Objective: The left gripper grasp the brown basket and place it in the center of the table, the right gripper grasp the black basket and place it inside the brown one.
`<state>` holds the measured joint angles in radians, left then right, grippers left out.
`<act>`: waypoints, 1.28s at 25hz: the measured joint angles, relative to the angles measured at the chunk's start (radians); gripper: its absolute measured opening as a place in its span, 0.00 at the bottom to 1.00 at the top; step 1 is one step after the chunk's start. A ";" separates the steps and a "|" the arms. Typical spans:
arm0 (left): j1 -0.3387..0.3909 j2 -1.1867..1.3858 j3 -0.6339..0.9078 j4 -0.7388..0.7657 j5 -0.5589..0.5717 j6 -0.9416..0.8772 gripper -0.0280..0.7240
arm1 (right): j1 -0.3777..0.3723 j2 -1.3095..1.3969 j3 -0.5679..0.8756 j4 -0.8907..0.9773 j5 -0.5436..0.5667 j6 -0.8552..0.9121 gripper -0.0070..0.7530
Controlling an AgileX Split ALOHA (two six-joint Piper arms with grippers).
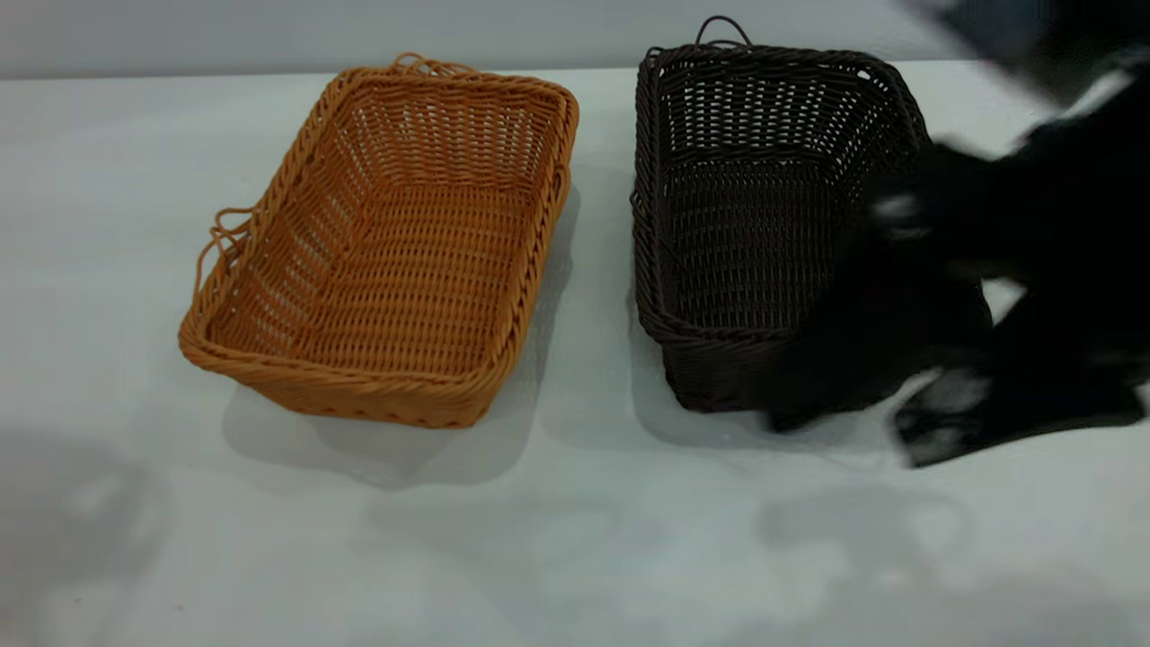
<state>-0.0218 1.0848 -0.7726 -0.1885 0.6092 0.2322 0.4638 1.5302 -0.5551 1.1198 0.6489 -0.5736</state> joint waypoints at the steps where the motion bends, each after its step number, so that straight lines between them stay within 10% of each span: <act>1: 0.000 0.011 -0.001 -0.002 -0.002 0.005 0.73 | 0.004 0.049 -0.023 0.057 -0.002 0.005 0.79; 9: 0.000 0.022 -0.005 -0.004 -0.034 0.012 0.73 | 0.005 0.365 -0.109 0.631 -0.054 0.100 0.79; 32: 0.000 0.213 -0.053 -0.004 -0.050 0.011 0.73 | 0.074 0.591 -0.286 0.674 -0.545 0.670 0.69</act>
<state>-0.0218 1.2981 -0.8258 -0.1921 0.5593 0.2435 0.5380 2.1210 -0.8408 1.7937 0.1034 0.0968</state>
